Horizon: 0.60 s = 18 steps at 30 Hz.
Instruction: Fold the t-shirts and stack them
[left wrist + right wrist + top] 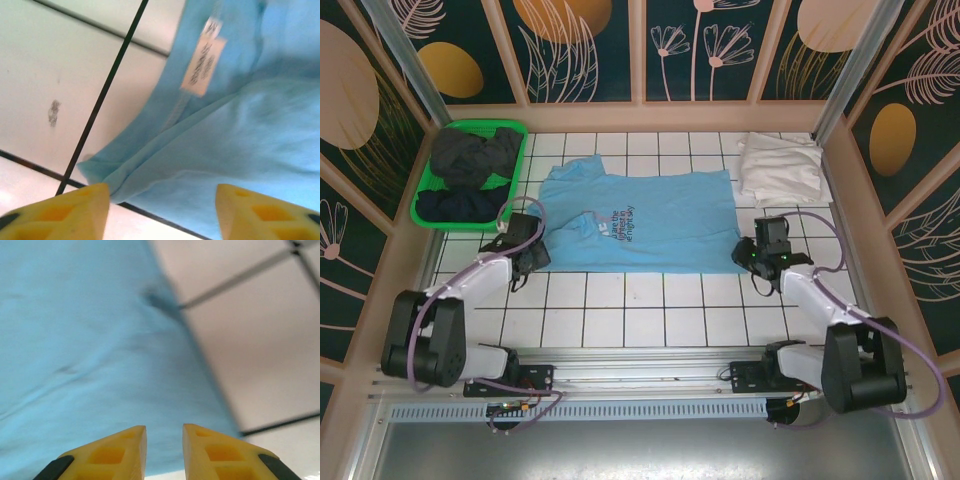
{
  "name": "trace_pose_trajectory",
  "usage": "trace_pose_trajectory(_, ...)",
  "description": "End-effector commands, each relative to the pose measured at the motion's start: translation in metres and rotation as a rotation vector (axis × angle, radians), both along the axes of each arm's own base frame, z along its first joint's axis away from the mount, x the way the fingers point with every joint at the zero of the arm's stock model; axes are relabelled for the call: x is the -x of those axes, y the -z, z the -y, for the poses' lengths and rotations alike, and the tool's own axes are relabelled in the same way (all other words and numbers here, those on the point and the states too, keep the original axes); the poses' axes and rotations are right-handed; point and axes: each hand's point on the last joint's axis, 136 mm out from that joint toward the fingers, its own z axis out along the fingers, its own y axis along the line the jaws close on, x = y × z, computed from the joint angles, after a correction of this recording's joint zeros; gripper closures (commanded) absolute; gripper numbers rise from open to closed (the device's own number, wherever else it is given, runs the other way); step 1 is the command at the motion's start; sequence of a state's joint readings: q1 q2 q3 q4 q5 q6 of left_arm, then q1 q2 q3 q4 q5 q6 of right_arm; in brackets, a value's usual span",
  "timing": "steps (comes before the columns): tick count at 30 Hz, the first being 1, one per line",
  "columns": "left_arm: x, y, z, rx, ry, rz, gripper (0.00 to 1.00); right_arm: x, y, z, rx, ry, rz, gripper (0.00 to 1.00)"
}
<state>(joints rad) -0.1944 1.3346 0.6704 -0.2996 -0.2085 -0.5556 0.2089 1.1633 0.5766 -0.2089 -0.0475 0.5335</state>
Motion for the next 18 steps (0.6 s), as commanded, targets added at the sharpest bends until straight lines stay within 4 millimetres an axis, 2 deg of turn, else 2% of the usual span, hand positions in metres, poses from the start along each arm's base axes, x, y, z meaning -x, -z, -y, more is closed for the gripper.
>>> trace_pose_trajectory(1,-0.033,-0.040,0.021,0.054,0.109,0.100,0.34,-0.029,-0.028,-0.036,-0.059,-0.090,0.098,0.74)
trace_pose_trajectory(4,-0.065,-0.044,0.041,0.050,0.191,0.109,0.31,-0.043,-0.008,-0.037,0.003,-0.088,0.030,0.74)
trace_pose_trajectory(7,-0.093,-0.024,0.053,0.041,0.245,0.042,0.32,-0.050,0.010,-0.036,0.025,-0.088,0.003,0.74)
trace_pose_trajectory(10,-0.109,0.005,0.063,0.052,0.287,-0.031,0.39,-0.049,0.024,-0.033,0.024,-0.083,-0.028,0.74)
trace_pose_trajectory(12,-0.113,0.016,0.073,0.063,0.322,-0.056,0.45,-0.046,0.032,-0.031,0.017,-0.076,-0.044,0.74)
trace_pose_trajectory(14,-0.113,0.021,0.081,0.042,0.343,-0.073,0.60,-0.043,0.037,-0.030,0.013,-0.074,-0.054,0.73)
trace_pose_trajectory(18,-0.100,0.010,0.105,-0.014,0.372,-0.059,0.79,-0.038,0.045,-0.027,0.010,-0.072,-0.067,0.73)
